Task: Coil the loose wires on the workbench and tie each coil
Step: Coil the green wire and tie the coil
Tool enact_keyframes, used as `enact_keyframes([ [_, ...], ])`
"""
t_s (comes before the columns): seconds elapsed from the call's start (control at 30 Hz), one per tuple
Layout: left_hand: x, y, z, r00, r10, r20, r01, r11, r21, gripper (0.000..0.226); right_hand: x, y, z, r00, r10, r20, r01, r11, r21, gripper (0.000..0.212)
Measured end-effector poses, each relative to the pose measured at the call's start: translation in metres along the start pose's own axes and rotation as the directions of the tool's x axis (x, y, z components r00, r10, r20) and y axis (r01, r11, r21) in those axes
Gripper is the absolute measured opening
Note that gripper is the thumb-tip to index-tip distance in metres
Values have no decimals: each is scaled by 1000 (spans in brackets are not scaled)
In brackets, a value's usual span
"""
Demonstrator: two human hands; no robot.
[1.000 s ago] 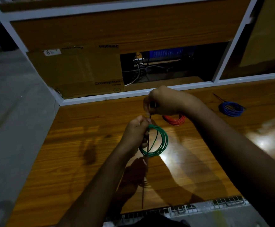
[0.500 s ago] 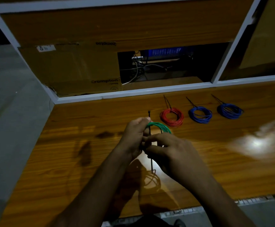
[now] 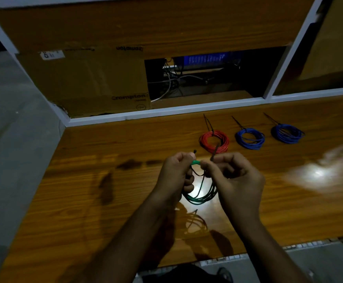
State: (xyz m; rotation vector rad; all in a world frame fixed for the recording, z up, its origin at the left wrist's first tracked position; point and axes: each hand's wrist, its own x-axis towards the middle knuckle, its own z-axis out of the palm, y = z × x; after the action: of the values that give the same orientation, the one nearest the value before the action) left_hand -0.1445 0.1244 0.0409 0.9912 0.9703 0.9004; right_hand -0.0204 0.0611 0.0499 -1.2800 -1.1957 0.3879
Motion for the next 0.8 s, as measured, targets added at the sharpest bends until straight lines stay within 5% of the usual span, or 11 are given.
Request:
enact_keyframes([
  [0.27, -5, -6, 5, 992, 56, -110, -55, 998, 16, 14, 15, 6, 2, 985, -168, 29, 164, 889, -429, 22],
  [0.8, -8, -10, 8, 981, 170, -97, -163, 984, 76, 17, 18, -2, -1, 912, -356, 203, 407, 725, -557, 10],
])
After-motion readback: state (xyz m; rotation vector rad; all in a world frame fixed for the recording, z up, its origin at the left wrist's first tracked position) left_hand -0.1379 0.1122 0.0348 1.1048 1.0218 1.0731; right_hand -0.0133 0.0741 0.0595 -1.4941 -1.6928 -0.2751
